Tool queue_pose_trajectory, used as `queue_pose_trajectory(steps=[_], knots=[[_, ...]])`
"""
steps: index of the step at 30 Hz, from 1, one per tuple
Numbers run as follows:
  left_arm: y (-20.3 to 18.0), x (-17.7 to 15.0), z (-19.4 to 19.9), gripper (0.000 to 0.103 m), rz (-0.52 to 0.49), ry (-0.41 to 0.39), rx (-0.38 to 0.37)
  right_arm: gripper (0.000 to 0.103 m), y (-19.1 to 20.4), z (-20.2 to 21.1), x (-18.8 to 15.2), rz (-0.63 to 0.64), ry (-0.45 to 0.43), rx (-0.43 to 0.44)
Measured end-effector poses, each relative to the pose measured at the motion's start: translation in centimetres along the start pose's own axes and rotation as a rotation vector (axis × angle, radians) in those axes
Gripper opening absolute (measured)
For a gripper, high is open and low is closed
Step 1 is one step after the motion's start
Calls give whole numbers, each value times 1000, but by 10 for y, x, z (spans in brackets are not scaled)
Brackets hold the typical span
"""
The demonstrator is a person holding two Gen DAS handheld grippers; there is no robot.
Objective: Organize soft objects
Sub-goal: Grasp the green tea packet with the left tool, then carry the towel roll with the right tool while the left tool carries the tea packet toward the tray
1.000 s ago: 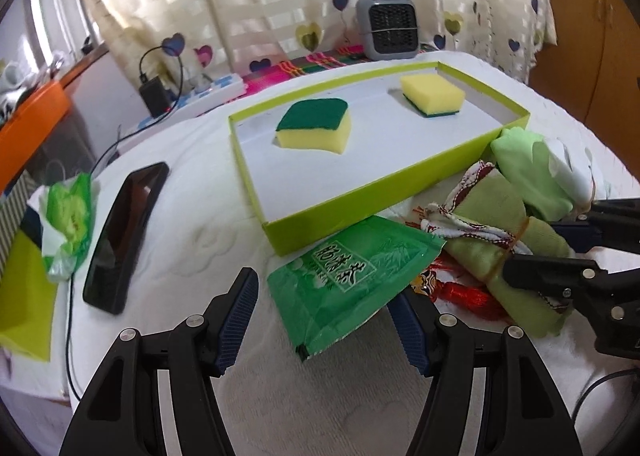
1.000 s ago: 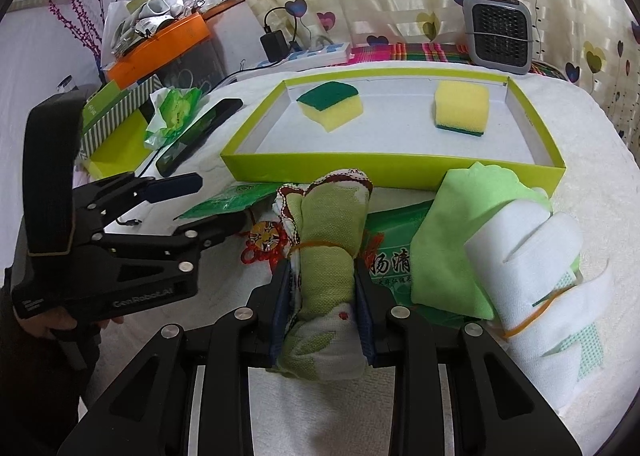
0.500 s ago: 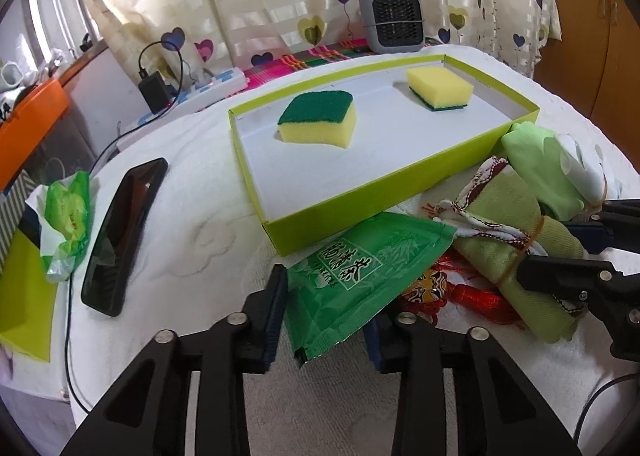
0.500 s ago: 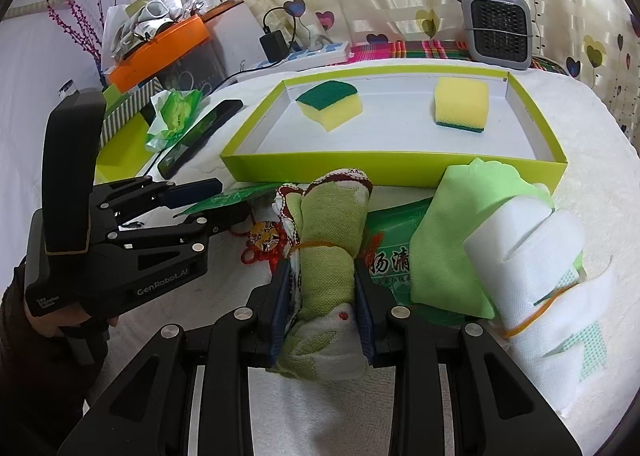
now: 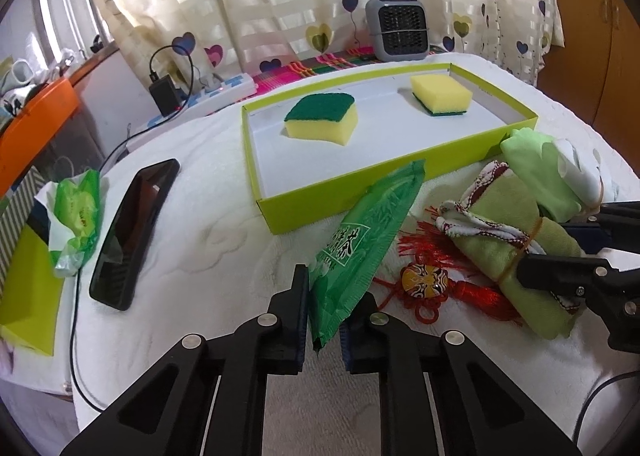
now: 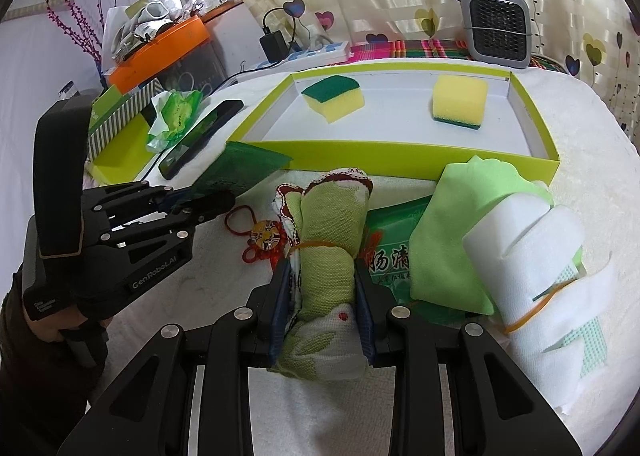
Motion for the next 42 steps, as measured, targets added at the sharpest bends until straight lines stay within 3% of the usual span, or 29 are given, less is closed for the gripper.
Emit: queue_pose_trajectory(steps=[9,18,26,42], knots=[[5,-2,10,7,31,-15,-9,31,3,4,0,12,-10,-1],[4,-2,26,6,94,-34,-106,31,3,10,2,10,-30,-2],[-2,0,34,6,110,-53,-144,31,4,18,4,12,-50,-5],[-16,39,49,6,120,-99,-168,31,-20,51,35,10,-127,-72]])
Point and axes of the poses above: each gripper's, at about its wrist camera, not at the fingertips, and z roughly against the way its jaws point, y to its left, x to its top, the point moved 8 cm from there along -z, roughly the way its jaws point, and after that the axes turned 14 degrees about z, right-handed, at the moved point
